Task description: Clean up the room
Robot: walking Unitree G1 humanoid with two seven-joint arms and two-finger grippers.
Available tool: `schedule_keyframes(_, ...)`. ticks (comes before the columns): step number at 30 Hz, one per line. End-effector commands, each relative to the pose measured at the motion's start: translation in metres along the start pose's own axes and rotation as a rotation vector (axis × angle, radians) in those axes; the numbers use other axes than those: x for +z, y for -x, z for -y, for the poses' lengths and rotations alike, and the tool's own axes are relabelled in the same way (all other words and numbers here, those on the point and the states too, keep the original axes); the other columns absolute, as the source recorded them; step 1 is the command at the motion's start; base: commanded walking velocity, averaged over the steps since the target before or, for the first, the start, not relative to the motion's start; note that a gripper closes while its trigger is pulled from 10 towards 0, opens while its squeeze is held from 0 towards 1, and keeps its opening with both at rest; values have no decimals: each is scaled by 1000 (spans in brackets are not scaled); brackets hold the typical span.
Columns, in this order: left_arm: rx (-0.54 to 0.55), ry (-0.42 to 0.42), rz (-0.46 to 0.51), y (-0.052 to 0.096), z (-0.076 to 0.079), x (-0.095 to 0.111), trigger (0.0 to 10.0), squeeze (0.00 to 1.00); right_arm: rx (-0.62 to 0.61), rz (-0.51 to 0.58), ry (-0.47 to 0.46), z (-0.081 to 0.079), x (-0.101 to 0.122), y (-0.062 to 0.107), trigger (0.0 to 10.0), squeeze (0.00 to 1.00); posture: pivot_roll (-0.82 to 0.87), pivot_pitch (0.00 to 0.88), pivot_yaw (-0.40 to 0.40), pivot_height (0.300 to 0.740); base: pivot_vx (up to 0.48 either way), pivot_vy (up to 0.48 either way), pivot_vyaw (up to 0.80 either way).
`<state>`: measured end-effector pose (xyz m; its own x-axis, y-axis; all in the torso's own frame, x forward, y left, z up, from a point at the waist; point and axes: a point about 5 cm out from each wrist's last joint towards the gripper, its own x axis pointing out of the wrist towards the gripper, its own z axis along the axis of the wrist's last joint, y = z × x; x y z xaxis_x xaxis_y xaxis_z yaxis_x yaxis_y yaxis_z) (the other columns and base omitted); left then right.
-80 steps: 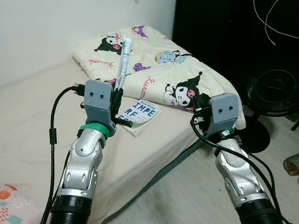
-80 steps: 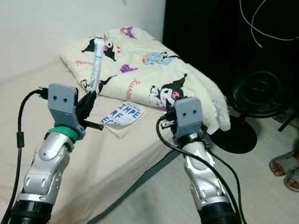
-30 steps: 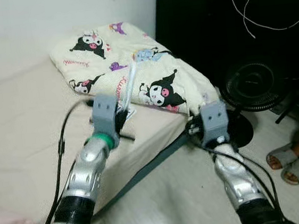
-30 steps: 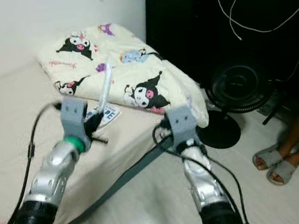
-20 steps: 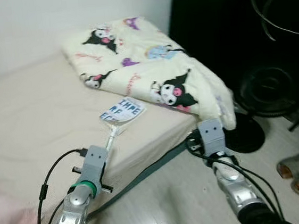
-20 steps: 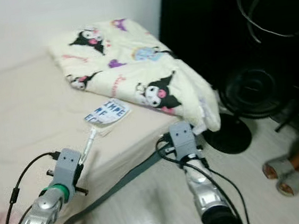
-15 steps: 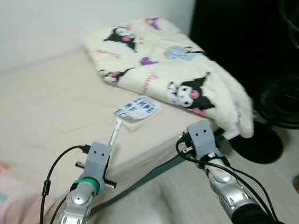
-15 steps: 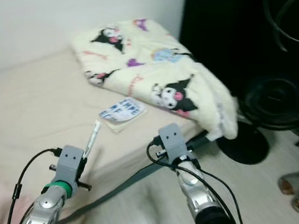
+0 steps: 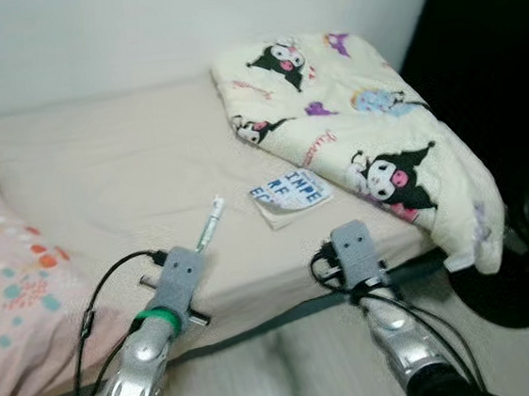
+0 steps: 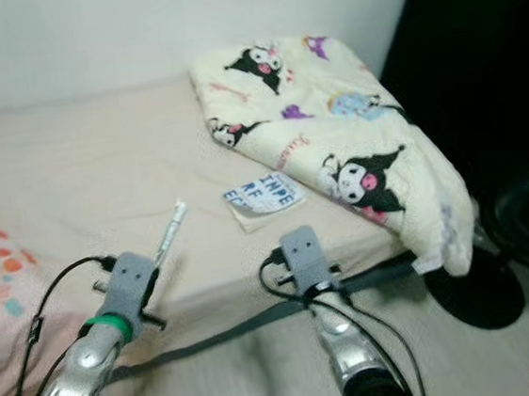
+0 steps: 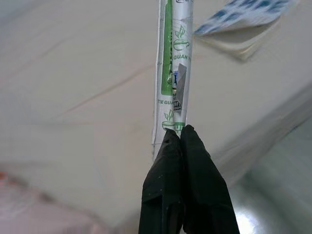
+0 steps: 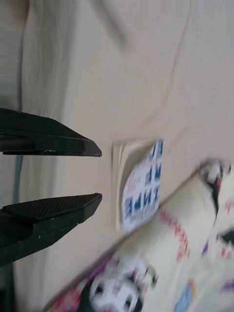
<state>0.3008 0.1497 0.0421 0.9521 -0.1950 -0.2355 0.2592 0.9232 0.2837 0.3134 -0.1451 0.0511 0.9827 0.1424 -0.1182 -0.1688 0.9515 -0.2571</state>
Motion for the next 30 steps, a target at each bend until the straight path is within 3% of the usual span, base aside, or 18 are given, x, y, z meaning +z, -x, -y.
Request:
schedule_keyframes(1, -1, -12, -18, 2, 1, -5, 10000, 0, -8, -2, -17, -1, -2, 1, 10000, 0, -23, 37, 44, 714, 0, 0, 788)
schedule_keyframes(30, 4, -22, -9, -4, -1, -1, 10000, 0, -15, 15, -16, -2, 0, -2, 10000, 0, -20, 38, 55, 714, 0, 0, 788)
